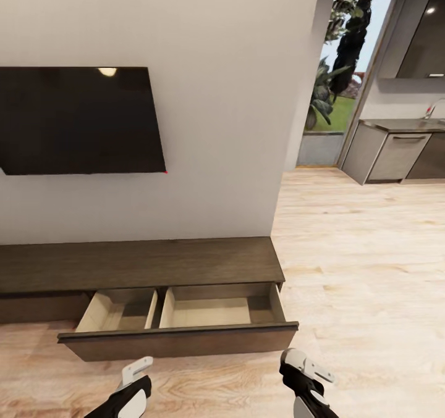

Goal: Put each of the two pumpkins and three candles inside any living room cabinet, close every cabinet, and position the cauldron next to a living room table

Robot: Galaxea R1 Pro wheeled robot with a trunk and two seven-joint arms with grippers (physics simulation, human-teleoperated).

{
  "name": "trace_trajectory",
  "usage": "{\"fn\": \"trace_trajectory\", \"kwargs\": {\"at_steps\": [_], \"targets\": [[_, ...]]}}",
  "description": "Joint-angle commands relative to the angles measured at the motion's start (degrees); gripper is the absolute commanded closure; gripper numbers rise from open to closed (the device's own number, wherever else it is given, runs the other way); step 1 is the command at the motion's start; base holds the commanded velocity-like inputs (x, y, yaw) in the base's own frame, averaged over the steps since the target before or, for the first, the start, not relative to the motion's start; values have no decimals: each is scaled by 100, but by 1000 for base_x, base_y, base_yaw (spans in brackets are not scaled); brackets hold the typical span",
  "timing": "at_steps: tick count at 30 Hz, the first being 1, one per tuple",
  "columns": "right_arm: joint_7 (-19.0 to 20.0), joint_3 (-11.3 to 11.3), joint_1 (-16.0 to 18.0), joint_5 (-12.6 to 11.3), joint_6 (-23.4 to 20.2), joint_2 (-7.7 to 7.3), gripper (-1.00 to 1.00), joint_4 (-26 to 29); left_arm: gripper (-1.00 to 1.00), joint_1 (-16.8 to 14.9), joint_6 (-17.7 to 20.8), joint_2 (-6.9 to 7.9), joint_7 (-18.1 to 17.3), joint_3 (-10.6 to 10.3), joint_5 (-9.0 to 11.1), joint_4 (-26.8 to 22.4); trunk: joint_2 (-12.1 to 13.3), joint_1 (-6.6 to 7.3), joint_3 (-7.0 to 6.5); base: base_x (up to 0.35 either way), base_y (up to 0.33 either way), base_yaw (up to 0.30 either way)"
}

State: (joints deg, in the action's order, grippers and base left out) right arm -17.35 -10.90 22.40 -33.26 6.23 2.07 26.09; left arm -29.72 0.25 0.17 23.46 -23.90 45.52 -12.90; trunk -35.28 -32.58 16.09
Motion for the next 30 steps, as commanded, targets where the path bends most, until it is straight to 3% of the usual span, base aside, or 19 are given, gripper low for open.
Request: {"fn": "trace_trajectory", "kwargs": {"at_steps": [1, 7, 10, 12, 15, 18, 23, 30], "targets": [[-27, -43, 7, -60, 36, -1, 100, 2, 100, -4, 6, 5, 39, -32, 43, -17, -7, -2, 8, 0, 0, 0], [-43, -50, 8, -58, 9, -4, 100, 24, 100, -7, 124, 52, 29, 0, 87, -86, -7, -2, 8, 0, 0, 0], [-53, -225, 7, -58, -18, -13, 100, 60, 100, -30, 979, 75, 28, -16, 89, -297, -7, -2, 8, 0, 0, 0], [-62, -319, 8, -63, -31, -26, 100, 73, 100, -38, 1840, 164, 32, 14, 91, -991, -7, -2, 8, 0, 0, 0], [-59, -356, 8, -66, -46, -36, 100, 84, 100, -35, 2998, 457, 39, 58, 116, -2059, -7, -2, 8, 0, 0, 0], [-58, -370, 7, -70, -182, -39, 100, 90, 100, -34, 3844, 618, 57, 328, 157, -2963, -7, -2, 8, 0, 0, 0], [-64, -355, 9, -67, -1082, -33, 100, 256, 100, -33, 4600, 649, 82, 956, 194, -3580, -7, -2, 8, 0, 0, 0], [-257, -332, 10, -78, -3082, -1, 100, 1750, 100, -46, 4724, 574, 119, 1001, 133, -3698, -7, -2, 8, 0, 0, 0]]}}
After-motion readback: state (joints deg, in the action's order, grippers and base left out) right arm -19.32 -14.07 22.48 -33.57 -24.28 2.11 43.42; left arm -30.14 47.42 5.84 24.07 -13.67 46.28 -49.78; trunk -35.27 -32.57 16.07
